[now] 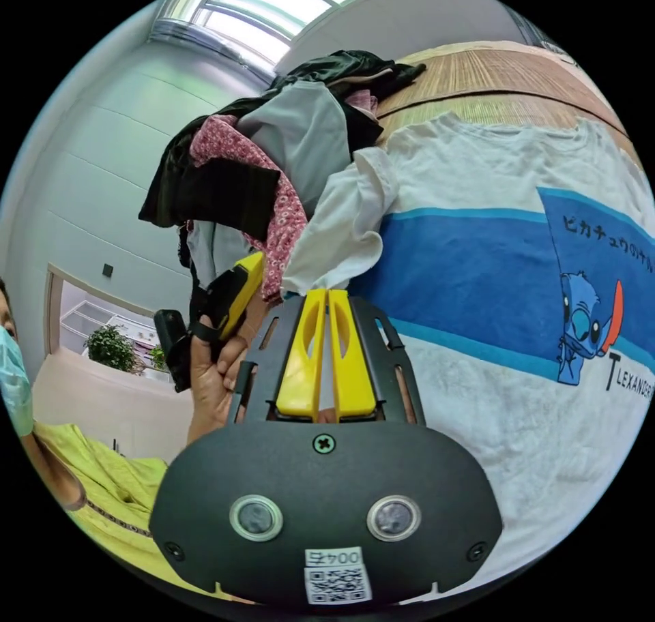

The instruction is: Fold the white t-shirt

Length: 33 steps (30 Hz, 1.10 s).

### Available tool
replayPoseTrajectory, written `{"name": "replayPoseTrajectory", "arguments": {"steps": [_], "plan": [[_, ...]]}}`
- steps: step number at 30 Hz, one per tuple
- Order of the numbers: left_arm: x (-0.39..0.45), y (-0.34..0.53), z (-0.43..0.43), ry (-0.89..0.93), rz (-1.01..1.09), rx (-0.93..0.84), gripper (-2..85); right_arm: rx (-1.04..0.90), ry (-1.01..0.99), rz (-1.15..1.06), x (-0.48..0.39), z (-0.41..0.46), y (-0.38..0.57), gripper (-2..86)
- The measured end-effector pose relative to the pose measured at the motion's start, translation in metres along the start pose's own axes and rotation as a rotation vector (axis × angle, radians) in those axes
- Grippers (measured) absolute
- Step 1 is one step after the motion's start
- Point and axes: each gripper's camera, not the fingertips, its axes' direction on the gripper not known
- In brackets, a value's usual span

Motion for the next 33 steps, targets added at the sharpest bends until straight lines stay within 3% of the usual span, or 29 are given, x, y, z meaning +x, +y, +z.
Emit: {"name": "replayPoseTrajectory", "arguments": {"steps": [3,7,10,13,20,26,30,33], "plan": [[0.016,0.0,0.013,-0.019,0.067,-0.04,0.2,0.006,0.017,-0.029,-0.013,-0.018,0.001,-0.2],[0.022,0.001,0.04,-0.087,0.067,-0.172,0.2,-0.066,0.207,-0.026,-0.013,-0.016,0.012,1.2],[0.022,0.004,0.051,-0.127,0.049,-0.199,0.2,0.046,0.377,-0.135,-0.027,-0.028,-0.001,3.0],[0.025,0.003,0.062,-0.161,0.055,-0.238,0.2,0.085,0.406,-0.29,-0.05,-0.024,-0.052,4.8],[0.026,0.001,0.082,-0.169,0.041,-0.282,0.2,-0.164,0.498,-0.35,-0.063,0.067,-0.203,8.5],[0.021,-0.002,0.089,-0.15,0.014,-0.288,0.1,-0.366,0.577,-0.277,-0.056,0.128,-0.248,13.2],[0.018,-0.004,0.094,-0.149,-0.005,-0.301,0.1,-0.467,0.646,-0.294,-0.047,0.151,-0.25,1.6],[0.015,-0.005,0.097,-0.148,-0.019,-0.308,0.2,-0.323,0.556,-0.221,-0.034,0.138,-0.261,0.4]]}}
